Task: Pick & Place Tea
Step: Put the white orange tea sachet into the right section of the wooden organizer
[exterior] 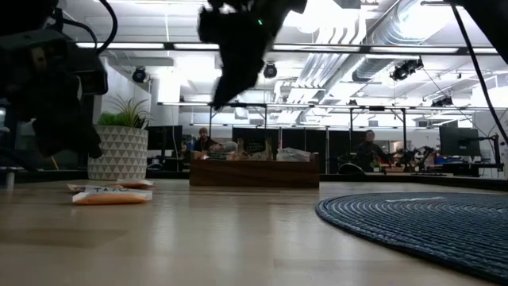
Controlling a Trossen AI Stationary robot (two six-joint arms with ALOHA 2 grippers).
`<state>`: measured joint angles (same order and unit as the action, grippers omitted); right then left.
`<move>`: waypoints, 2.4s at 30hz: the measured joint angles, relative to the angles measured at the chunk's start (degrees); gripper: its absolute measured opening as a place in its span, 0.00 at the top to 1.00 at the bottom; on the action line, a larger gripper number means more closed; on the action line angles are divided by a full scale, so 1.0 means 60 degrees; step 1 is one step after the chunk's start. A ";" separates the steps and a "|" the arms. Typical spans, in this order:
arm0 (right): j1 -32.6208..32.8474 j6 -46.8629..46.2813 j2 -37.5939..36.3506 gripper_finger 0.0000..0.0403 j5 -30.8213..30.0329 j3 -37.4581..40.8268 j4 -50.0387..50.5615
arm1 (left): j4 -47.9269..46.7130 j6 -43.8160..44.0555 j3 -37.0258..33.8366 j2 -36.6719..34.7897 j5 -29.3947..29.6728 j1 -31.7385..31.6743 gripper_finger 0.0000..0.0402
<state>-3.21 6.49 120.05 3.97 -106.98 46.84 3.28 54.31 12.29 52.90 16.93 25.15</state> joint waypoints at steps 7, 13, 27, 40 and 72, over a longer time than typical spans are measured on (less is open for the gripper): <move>0.0730 -0.0270 0.0364 0.56 -0.0043 -0.0005 -0.1850 | -0.0159 0.0003 0.0000 0.0011 -0.0164 0.0000 0.69; 0.0879 -0.0856 0.1026 0.56 0.0316 0.0011 -0.2528 | -0.0511 0.0006 0.0004 0.0018 -0.0255 0.0004 0.69; 0.1542 -0.0953 0.1494 0.73 0.0488 0.0007 -0.2538 | -0.0554 0.0032 0.0004 0.0018 -0.0433 0.0000 0.69; 0.2138 -0.2676 0.1876 1.00 -0.0131 0.0000 -0.3322 | -0.0481 0.0003 0.0004 0.0067 -0.0404 0.0000 0.69; 0.2996 -0.6411 0.2801 1.00 -0.1620 -0.0018 -0.2808 | 0.1332 0.0058 0.0004 0.1968 -0.0664 -0.0004 0.69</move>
<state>14.77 -31.98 136.86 -5.75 -107.09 29.99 11.27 54.66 12.32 64.71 12.94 25.12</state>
